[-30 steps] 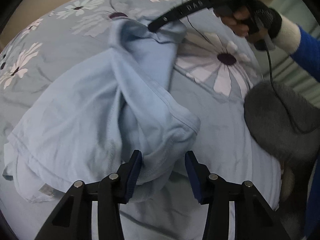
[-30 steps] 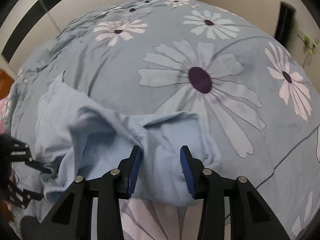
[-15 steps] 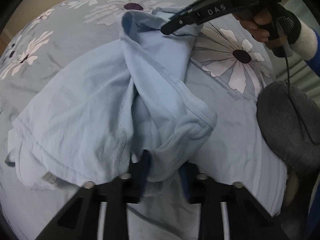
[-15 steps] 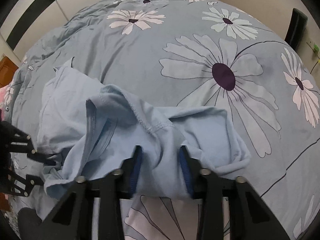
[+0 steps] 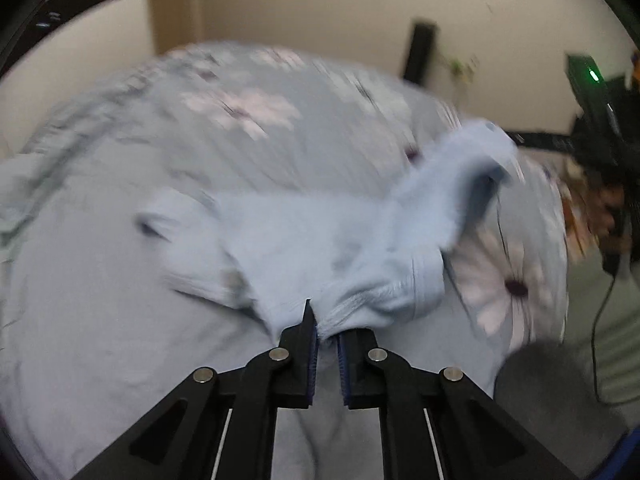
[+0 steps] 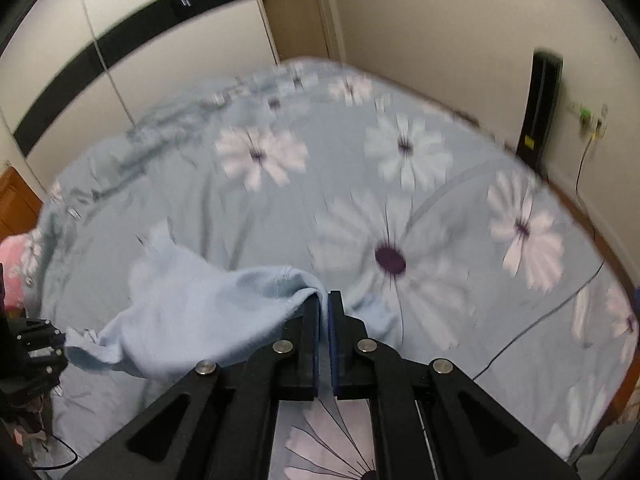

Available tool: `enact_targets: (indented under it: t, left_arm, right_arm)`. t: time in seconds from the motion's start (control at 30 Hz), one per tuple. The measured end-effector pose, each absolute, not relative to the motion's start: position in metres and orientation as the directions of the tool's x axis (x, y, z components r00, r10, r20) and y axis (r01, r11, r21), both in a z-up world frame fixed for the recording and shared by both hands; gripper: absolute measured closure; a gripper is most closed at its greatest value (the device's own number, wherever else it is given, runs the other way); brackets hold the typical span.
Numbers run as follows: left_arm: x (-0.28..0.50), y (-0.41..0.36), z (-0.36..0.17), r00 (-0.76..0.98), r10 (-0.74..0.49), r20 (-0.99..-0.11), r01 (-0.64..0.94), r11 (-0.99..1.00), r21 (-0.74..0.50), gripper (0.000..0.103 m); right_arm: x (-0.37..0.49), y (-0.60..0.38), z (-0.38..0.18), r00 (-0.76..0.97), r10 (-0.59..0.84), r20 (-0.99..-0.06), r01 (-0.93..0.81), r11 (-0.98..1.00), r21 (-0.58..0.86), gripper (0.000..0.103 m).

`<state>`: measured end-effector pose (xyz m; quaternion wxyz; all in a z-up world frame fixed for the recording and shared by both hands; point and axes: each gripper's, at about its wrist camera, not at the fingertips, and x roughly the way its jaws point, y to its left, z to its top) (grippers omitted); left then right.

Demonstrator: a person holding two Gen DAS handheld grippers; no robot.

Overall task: Fold clothes
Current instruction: 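Lift the shirt by its shoulders with both grippers and shake it out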

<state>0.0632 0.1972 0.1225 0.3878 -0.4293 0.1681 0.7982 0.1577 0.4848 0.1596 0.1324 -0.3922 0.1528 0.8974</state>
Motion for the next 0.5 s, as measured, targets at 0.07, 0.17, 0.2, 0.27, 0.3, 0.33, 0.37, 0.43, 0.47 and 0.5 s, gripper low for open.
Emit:
enact_targets:
  t: [0.07, 0.17, 0.2, 0.27, 0.3, 0.33, 0.37, 0.43, 0.47, 0.5]
  left_arm:
    - [0.069, 0.186, 0.155, -0.412, 0.481, -0.774, -0.736, -0.676, -0.028, 0.097]
    - [0.073, 0.163, 0.211, -0.532, 0.479, -0.698, -0.687, -0.726, 0.026, 0.098]
    - [0.075, 0.153, 0.232, -0.57, 0.476, -0.67, -0.668, -0.743, 0.04, 0.098]
    - [0.075, 0.134, 0.266, -0.626, 0.467, -0.625, -0.634, -0.771, 0.059, 0.098]
    - [0.078, 0.124, 0.284, -0.657, 0.46, -0.598, -0.614, -0.786, 0.069, 0.098]
    - [0.082, 0.115, 0.298, -0.684, 0.454, -0.571, -0.596, -0.799, 0.077, 0.098]
    - [0.086, 0.106, 0.31, -0.704, 0.454, -0.546, -0.582, -0.81, 0.077, 0.098]
    - [0.098, 0.087, 0.333, -0.742, 0.453, -0.494, -0.552, -0.832, 0.066, 0.098]
    - [0.109, 0.077, 0.341, -0.76, 0.447, -0.472, -0.537, -0.84, 0.069, 0.098]
    - [0.121, 0.068, 0.348, -0.776, 0.439, -0.453, -0.525, -0.847, 0.078, 0.098]
  right_arm:
    - [0.157, 0.476, 0.191, -0.699, 0.127, -0.704, -0.34, -0.925, 0.171, 0.1]
    - [0.156, 0.461, 0.239, -0.761, 0.132, -0.635, -0.31, -0.934, 0.176, 0.1]
    - [0.156, 0.455, 0.257, -0.785, 0.126, -0.606, -0.292, -0.939, 0.183, 0.1]
    - [0.158, 0.444, 0.286, -0.824, 0.113, -0.555, -0.258, -0.947, 0.19, 0.1]
    - [0.159, 0.437, 0.299, -0.84, 0.107, -0.532, -0.241, -0.952, 0.189, 0.1]
    - [0.16, 0.43, 0.312, -0.855, 0.102, -0.509, -0.225, -0.957, 0.185, 0.1]
    - [0.163, 0.422, 0.325, -0.868, 0.099, -0.487, -0.209, -0.962, 0.176, 0.1]
    - [0.172, 0.407, 0.345, -0.887, 0.089, -0.454, -0.18, -0.97, 0.162, 0.1]
    - [0.177, 0.4, 0.352, -0.896, 0.079, -0.436, -0.163, -0.974, 0.158, 0.1]
    - [0.184, 0.393, 0.357, -0.905, 0.069, -0.419, -0.146, -0.977, 0.154, 0.1]
